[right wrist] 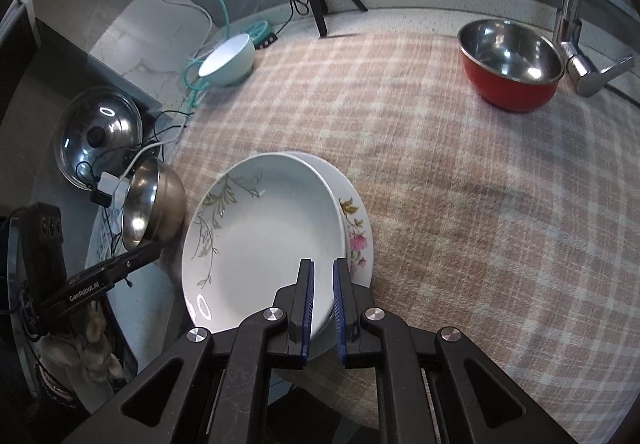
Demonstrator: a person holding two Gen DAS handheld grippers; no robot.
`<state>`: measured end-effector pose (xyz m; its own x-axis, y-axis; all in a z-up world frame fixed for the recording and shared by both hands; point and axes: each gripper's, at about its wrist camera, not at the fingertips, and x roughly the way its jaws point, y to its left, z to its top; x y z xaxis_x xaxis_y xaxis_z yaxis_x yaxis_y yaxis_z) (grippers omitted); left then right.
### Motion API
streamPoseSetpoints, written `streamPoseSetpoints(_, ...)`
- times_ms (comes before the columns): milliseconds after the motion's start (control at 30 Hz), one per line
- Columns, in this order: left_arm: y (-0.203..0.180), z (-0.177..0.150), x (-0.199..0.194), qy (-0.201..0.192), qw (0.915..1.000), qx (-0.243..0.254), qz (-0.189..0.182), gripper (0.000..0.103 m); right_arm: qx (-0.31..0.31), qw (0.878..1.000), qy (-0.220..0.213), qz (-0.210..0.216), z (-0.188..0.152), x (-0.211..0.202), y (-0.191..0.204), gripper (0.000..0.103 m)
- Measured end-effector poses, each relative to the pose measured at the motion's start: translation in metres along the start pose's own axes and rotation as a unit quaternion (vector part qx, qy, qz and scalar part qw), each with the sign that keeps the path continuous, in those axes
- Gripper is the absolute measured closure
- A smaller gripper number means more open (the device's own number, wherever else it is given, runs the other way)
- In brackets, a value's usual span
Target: Organize plates and bowls
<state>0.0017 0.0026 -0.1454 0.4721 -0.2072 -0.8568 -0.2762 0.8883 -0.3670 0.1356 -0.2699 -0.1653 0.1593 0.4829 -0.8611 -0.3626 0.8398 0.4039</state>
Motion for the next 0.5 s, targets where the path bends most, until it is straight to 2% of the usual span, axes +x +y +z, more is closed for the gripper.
streamPoseSetpoints(233,0.017,-0.023,-0.025,-0.027,0.9989,-0.034,0.017,0.092,-0.006,0.999,-0.03,0.019,-0.004,-0.013,0.001,0.091)
streamPoseSetpoints(300,0.022,-0.026,-0.032,-0.039,0.9978,-0.048,0.024,0.092,0.0,0.999,-0.048,0.021,-0.008,-0.02,-0.003,0.084)
streamPoseSetpoints(367,0.033,-0.028,-0.038,-0.05,0.9957,-0.074,0.025,0.086,0.007,0.998,-0.066,0.023,-0.008,-0.026,-0.006,0.075)
streamPoseSetpoints(500,0.053,-0.03,-0.049,-0.064,0.9914,-0.108,0.038,0.085,0.004,0.997,-0.071,0.037,0.004,-0.031,-0.002,0.073)
